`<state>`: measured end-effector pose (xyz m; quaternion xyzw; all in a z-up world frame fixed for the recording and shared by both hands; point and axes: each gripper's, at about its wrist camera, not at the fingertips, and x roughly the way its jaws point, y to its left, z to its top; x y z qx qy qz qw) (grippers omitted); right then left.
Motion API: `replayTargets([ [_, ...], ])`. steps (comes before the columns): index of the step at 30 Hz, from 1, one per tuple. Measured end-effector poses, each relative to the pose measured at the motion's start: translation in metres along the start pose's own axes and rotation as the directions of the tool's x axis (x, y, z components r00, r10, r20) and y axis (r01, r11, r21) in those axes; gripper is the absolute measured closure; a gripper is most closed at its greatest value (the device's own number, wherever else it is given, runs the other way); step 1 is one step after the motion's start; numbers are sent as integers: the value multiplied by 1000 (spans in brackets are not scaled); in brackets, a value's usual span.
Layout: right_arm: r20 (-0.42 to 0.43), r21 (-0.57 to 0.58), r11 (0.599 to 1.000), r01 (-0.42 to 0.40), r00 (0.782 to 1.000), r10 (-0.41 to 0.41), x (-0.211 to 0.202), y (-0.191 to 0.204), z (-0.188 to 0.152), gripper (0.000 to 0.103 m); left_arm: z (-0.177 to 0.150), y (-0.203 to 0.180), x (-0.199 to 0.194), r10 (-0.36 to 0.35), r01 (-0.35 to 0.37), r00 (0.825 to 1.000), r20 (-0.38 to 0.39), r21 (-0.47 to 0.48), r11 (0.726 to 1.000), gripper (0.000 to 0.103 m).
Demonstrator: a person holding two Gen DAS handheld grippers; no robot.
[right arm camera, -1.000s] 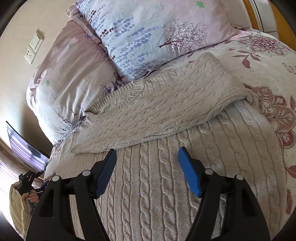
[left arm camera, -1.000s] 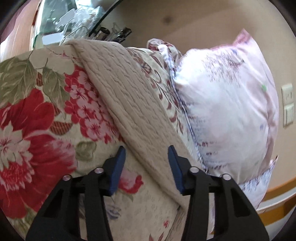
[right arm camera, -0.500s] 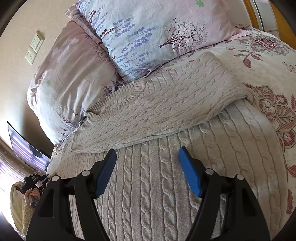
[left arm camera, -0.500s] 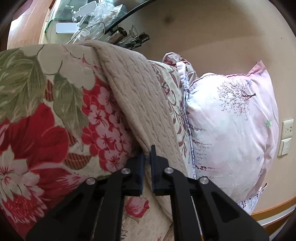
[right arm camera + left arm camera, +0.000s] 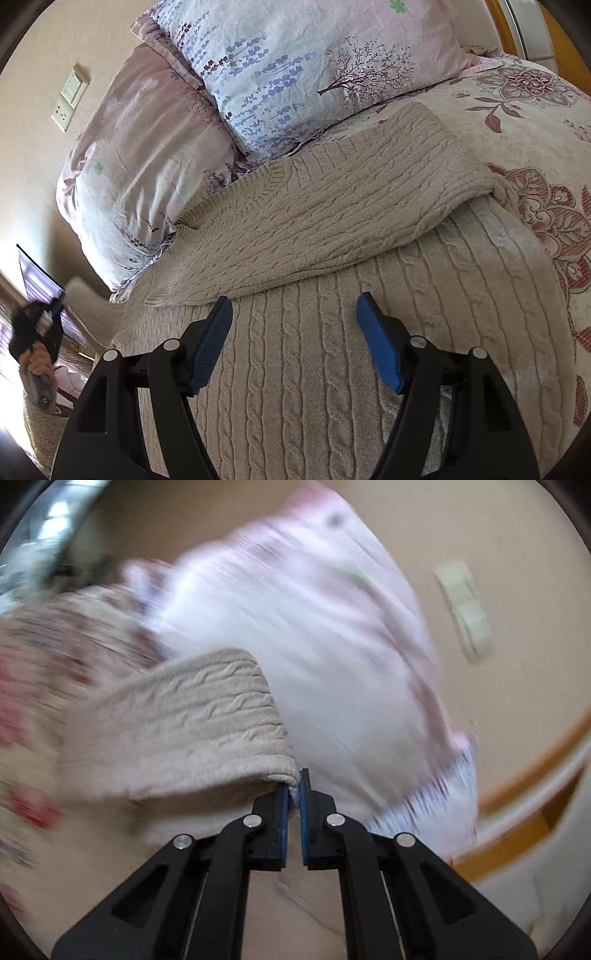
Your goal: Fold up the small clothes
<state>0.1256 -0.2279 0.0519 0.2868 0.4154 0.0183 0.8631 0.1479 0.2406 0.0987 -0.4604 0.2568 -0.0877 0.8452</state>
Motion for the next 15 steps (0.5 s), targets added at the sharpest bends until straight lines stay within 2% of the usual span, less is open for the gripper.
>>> replayTargets([
  [3, -15, -6, 1000, 5, 1000, -5, -1, 2, 0, 32, -42, -38, 46, -63, 72, 990, -129, 69, 995, 98],
  [5, -35, 3, 1000, -6, 999, 7, -4, 1, 0, 32, -76, -54, 78, -77, 98, 972, -222, 89, 991, 98],
  [6, -49, 2, 1000, -7, 999, 7, -6, 2, 0, 32, -92, -58, 92, -71, 100, 961, -267, 95, 990, 98],
  [9, -73, -29, 999, 14, 997, -16, -12, 6, 2, 32, -137, -64, 133, -23, 86, 910, -413, 134, 987, 97],
  [10, -77, -56, 998, 28, 997, -32, -15, 11, 4, 32, -149, -64, 143, -7, 83, 893, -450, 148, 985, 95],
  [12, -77, -102, 994, 42, 996, -50, -20, 19, 9, 32, -166, -61, 153, 30, 67, 864, -503, 173, 983, 82],
  [13, -76, -139, 989, 47, 995, -58, -23, 27, 12, 32, -170, -58, 152, 30, 73, 855, -519, 177, 981, 74],
  [15, -77, -206, 978, 43, 995, -60, -26, 41, 16, 32, -168, -52, 142, 13, 92, 853, -523, 175, 980, 71],
])
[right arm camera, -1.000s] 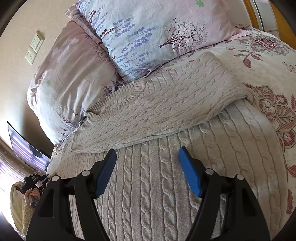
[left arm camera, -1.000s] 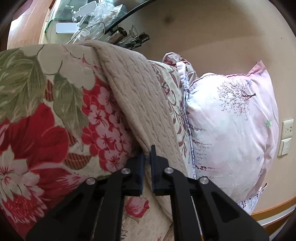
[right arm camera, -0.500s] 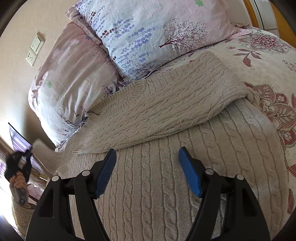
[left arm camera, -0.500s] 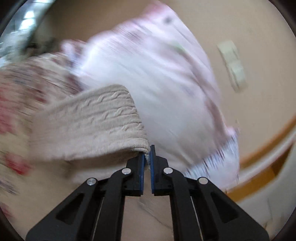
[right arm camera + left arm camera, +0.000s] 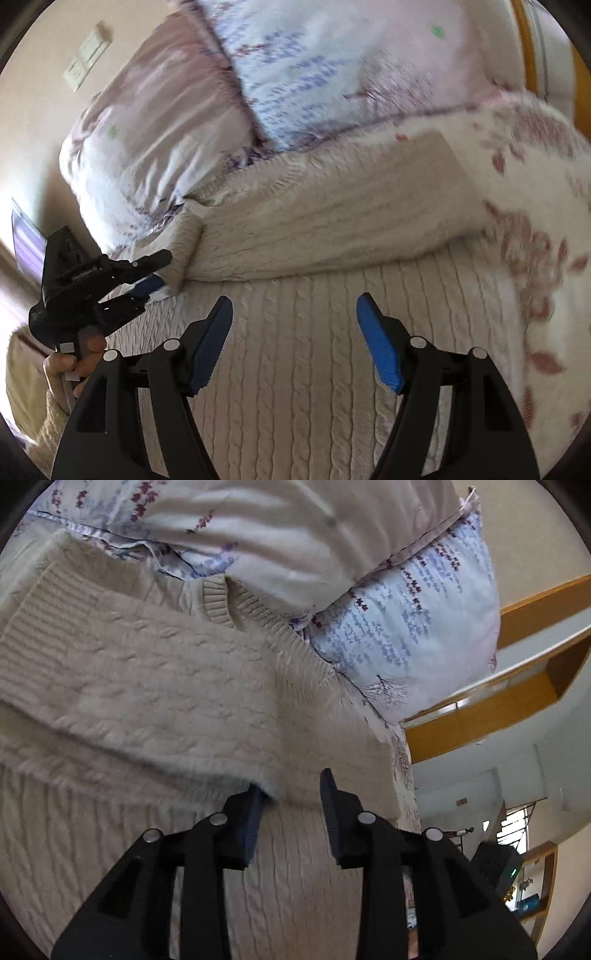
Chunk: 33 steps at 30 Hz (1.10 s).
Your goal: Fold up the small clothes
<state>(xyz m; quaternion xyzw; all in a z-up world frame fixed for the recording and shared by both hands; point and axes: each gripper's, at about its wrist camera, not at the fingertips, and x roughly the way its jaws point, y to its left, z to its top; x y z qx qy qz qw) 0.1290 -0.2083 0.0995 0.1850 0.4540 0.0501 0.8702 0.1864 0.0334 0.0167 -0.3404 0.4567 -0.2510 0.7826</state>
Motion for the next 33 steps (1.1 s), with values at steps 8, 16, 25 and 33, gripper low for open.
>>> replayTargets([
  [8, 11, -488, 871, -67, 996, 83, 22, 125, 25, 39, 8, 66, -90, 64, -41, 982, 178, -132, 990, 67],
  [16, -81, -724, 683, -97, 995, 55, 107, 214, -1, 50, 10, 111, -105, 105, -45, 974, 201, -280, 959, 72],
  [25, -69, -717, 697, -28, 997, -31, 146, 214, -8, 92, 10, 120, -105, 82, -18, 976, 204, -297, 955, 75],
  [33, 157, -166, 986, -30, 986, 56, 66, 110, 45, 95, 8, 122, -105, 89, -28, 976, 197, -292, 956, 79],
])
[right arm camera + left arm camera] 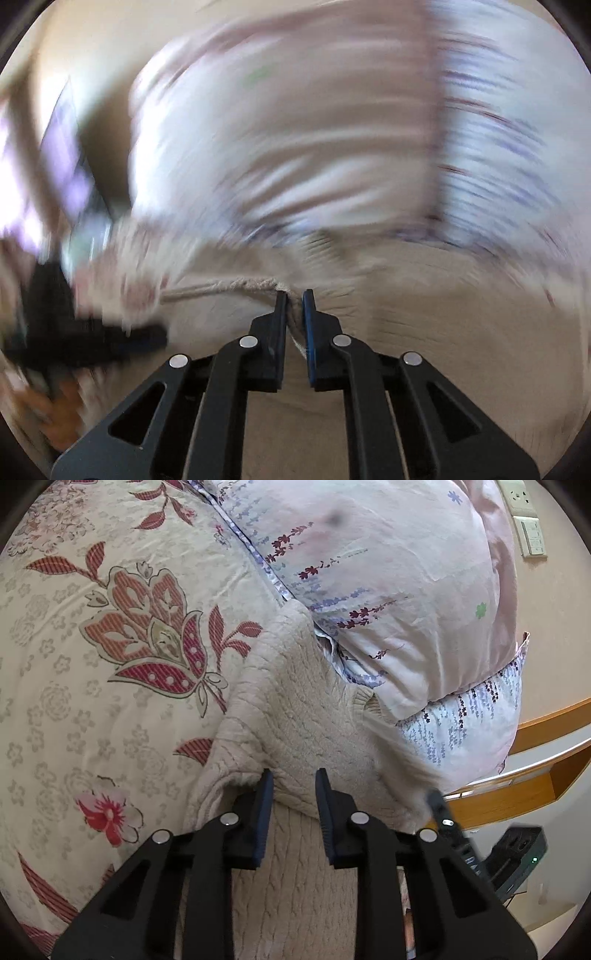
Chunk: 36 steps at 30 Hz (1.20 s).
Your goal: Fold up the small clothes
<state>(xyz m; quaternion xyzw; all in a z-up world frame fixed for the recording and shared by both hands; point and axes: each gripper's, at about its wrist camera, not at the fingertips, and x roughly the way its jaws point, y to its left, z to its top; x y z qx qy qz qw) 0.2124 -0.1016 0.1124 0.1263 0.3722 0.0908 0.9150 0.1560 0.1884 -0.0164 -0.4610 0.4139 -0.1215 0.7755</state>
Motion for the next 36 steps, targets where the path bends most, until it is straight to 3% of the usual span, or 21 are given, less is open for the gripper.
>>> replayTargets([
  [2, 13, 226, 973, 41, 999, -45, -22, -54, -10, 95, 0, -1, 1, 4, -4, 1000, -3, 9, 1000, 78],
  [6, -131, 398, 908, 133, 987, -87, -33, -124, -42, 93, 1, -3, 2, 4, -4, 1000, -11, 24, 1000, 76],
  [8, -153, 503, 858, 107, 988, -33, -38, -150, -47, 78, 1, -4, 2, 3, -3, 1000, -14, 30, 1000, 73],
  [9, -142, 543, 835, 85, 990, -8, -41, -159, -48, 58, 1, -4, 2, 3, -2, 1000, -16, 32, 1000, 72],
  [10, -126, 574, 816, 67, 992, 7, -44, -167, -48, 51, 1, -5, 3, 2, -1, 1000, -17, 33, 999, 70],
  [12, -112, 594, 801, 78, 994, -14, -48, -178, -43, 49, 1, -7, 4, 1, 0, 1000, -17, 35, 999, 68],
  [15, -121, 586, 803, 106, 992, -43, -46, -183, -37, 51, 1, -9, 5, 7, -6, 1000, -16, 44, 999, 66],
  [23, -180, 580, 809, 94, 984, 15, -18, -183, -37, 69, 2, -9, 7, 12, -11, 1000, -17, 52, 999, 65],
  [24, -180, 576, 812, 92, 984, 16, -17, -181, -37, 72, 2, -9, 7, 11, -10, 1000, -17, 52, 999, 65],
  [26, -179, 572, 817, 73, 983, 38, -10, -180, -35, 93, 1, -9, 7, 11, -10, 1000, -17, 51, 999, 64],
  [27, -177, 567, 821, 67, 983, 41, -8, -179, -34, 95, 2, -9, 7, 9, -8, 1000, -18, 52, 999, 63],
  [32, 4, 461, 887, 17, 1000, -21, -44, -157, -7, 96, 1, -17, 2, 2, 0, 999, -32, 74, 997, 49],
  [34, 38, 439, 896, 65, 995, -91, -57, -154, -7, 96, -1, -22, -2, 6, -4, 1000, -23, 103, 995, 48],
  [36, 0, 442, 886, 136, 988, -152, -55, -160, -15, 96, -3, -23, -4, 7, -5, 1000, -22, 122, 993, 48],
])
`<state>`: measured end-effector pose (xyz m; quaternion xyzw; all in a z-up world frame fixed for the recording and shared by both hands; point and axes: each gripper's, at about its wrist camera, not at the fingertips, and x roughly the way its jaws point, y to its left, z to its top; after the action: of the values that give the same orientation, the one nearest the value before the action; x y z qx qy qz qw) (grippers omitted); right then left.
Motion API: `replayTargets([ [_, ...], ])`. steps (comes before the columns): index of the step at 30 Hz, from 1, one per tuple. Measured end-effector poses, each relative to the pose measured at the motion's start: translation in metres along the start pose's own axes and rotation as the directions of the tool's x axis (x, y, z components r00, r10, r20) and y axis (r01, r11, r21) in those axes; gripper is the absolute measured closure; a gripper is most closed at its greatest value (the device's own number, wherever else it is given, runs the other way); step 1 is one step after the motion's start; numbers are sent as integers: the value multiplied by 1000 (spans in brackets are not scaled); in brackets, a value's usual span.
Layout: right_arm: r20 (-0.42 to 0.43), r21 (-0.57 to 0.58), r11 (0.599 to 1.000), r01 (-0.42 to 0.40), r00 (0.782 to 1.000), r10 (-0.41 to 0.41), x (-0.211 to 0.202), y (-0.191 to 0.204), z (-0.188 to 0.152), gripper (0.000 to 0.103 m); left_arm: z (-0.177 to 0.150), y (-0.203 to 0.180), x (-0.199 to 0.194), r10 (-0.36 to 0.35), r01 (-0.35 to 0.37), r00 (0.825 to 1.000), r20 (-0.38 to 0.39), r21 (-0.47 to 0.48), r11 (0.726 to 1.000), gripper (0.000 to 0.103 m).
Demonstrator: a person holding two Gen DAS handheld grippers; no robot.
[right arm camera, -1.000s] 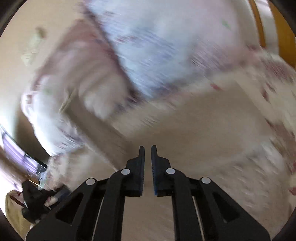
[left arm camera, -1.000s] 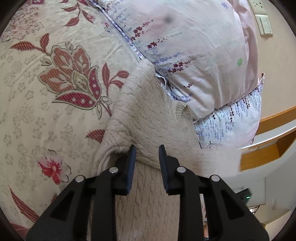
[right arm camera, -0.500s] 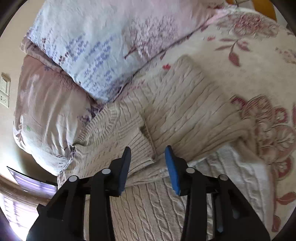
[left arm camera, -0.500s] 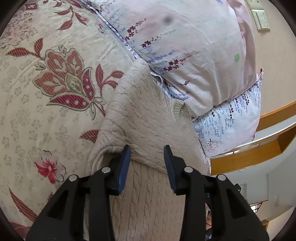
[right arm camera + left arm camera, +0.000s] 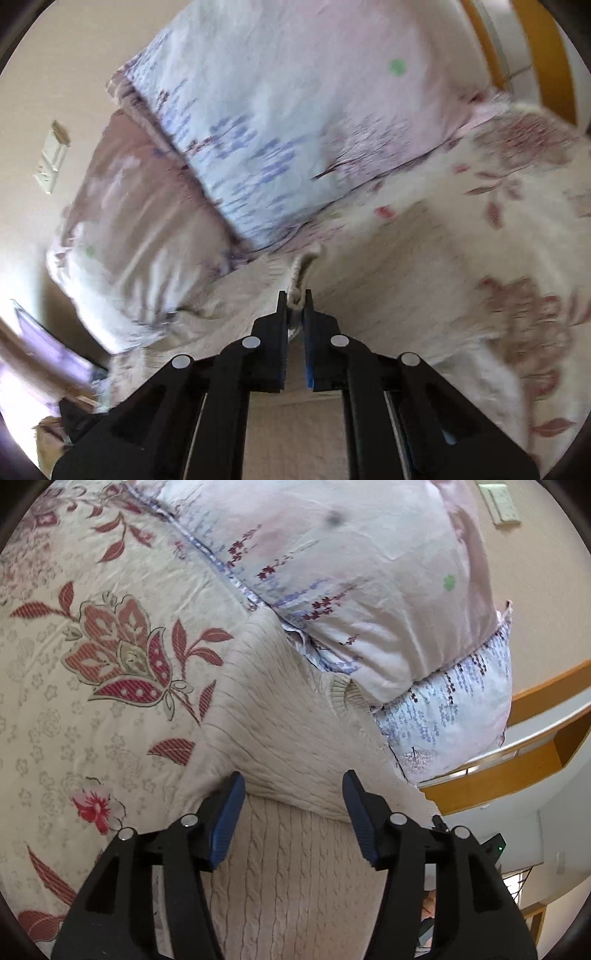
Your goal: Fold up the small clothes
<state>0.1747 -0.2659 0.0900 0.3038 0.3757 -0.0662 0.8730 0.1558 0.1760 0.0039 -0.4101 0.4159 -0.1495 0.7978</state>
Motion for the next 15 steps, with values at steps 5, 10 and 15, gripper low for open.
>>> replayTargets([
  [5, -181, 52, 995, 89, 980, -79, 31, -27, -15, 94, -5, 4, 3, 7, -7, 999, -32, -1, 1000, 48],
  [10, -135, 27, 999, 18, 991, -14, -9, -33, -16, 49, -15, 2, -20, -10, 12, 999, -38, 67, 998, 48],
  [15, -171, -22, 999, -27, 985, 23, -48, -59, -26, 49, -30, 9, -54, 8, -3, 999, -38, 135, 991, 48],
])
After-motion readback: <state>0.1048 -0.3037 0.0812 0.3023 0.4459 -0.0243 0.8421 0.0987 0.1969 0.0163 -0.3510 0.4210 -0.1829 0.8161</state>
